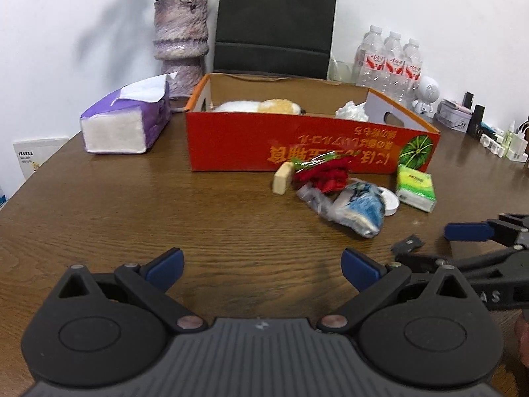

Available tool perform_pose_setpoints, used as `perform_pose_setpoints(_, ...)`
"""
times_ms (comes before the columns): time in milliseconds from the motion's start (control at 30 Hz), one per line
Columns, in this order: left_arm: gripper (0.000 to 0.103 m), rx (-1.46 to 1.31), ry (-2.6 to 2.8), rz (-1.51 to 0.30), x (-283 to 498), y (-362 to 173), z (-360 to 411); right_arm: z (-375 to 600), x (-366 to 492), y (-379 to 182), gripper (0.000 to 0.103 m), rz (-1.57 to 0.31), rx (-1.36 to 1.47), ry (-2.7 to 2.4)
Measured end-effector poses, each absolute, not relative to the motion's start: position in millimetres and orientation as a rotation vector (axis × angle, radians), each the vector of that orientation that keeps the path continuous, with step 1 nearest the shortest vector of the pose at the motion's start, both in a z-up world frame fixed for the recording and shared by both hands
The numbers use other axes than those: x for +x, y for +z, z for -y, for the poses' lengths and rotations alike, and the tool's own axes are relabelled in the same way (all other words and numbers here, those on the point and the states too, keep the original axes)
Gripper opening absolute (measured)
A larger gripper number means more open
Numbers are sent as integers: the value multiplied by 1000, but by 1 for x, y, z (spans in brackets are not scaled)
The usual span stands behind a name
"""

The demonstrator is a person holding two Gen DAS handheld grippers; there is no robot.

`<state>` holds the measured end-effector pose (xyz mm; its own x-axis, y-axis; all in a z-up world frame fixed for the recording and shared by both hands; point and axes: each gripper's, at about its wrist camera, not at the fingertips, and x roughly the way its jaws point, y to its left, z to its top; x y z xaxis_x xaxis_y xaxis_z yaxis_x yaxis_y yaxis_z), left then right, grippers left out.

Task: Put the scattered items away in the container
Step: 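Grasp the small black item with the right gripper while the left gripper grasps the blue packet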

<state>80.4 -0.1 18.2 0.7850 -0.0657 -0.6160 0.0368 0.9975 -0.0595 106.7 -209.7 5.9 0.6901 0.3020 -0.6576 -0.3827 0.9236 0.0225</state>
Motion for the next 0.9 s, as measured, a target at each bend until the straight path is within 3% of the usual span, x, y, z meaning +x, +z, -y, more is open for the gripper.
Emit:
perform_pose_setpoints(67, 103, -43, -49, -667, 79, 17, -4, 206, 107, 6, 72, -701, -130, 392)
perform_pose_setpoints(167, 103, -50, -38, -670, 79, 16, -8, 204, 107, 8, 43, -688, -130, 419)
perform_pose_setpoints(200, 103, -53, -39, -670, 80, 16, -8, 204, 106, 8, 28, -685, -131, 427)
perform_pose_setpoints(233, 103, -54, -41, -671, 80, 16, -8, 206, 106, 9, 23, -687, -127, 434)
perform_pose_setpoints(533, 103, -30, -90, -655, 94, 22, 19, 223, 109, 12, 15, -665, -101, 424)
perform_pose_setpoints(900, 103, 23, -134, -637, 127, 23, 69, 256, 120, 12, 13, -640, -54, 384)
